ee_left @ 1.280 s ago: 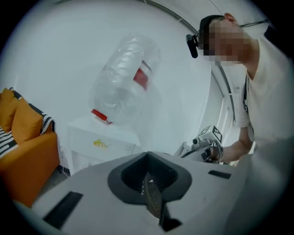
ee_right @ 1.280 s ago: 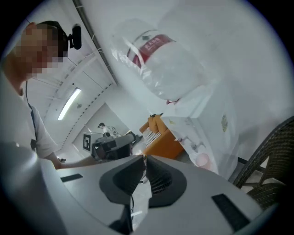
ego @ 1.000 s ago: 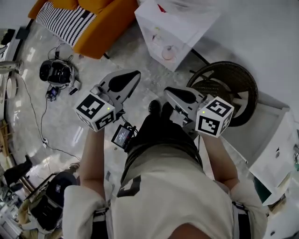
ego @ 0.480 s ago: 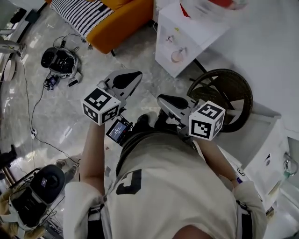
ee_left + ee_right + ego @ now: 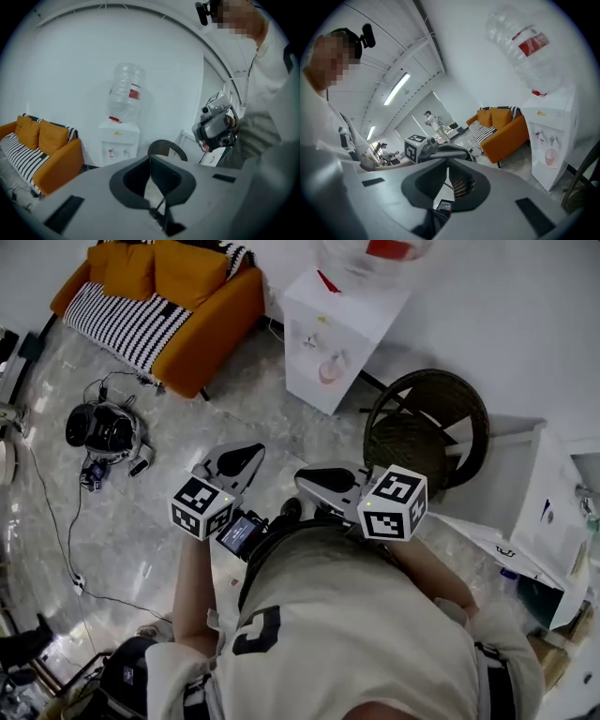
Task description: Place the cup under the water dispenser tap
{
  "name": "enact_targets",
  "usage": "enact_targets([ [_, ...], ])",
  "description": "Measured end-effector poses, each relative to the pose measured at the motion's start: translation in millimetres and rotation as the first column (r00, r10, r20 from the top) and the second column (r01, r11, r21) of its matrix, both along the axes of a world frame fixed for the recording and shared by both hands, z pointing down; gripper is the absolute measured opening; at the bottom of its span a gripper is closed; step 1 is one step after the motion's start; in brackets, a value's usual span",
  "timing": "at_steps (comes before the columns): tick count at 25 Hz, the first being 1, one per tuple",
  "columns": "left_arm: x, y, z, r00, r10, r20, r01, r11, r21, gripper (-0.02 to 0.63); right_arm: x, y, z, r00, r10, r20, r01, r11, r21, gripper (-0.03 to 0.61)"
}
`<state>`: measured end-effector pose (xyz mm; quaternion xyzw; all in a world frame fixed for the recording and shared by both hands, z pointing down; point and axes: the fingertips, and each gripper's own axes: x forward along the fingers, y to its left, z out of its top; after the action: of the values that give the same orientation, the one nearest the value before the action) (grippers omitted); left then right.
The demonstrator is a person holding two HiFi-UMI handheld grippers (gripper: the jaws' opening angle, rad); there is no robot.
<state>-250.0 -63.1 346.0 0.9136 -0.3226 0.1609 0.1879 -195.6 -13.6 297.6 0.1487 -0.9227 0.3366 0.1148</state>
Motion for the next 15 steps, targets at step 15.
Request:
enact_targets([
  [15,45.3,-7.6,-47.8,0.962,0.146,-0.232,-0.13,0.988,0.081,0.057,45.8,5.8,-5.0,0.956,0.291,-0.022,-0.291,0.957,0.018,0.037],
])
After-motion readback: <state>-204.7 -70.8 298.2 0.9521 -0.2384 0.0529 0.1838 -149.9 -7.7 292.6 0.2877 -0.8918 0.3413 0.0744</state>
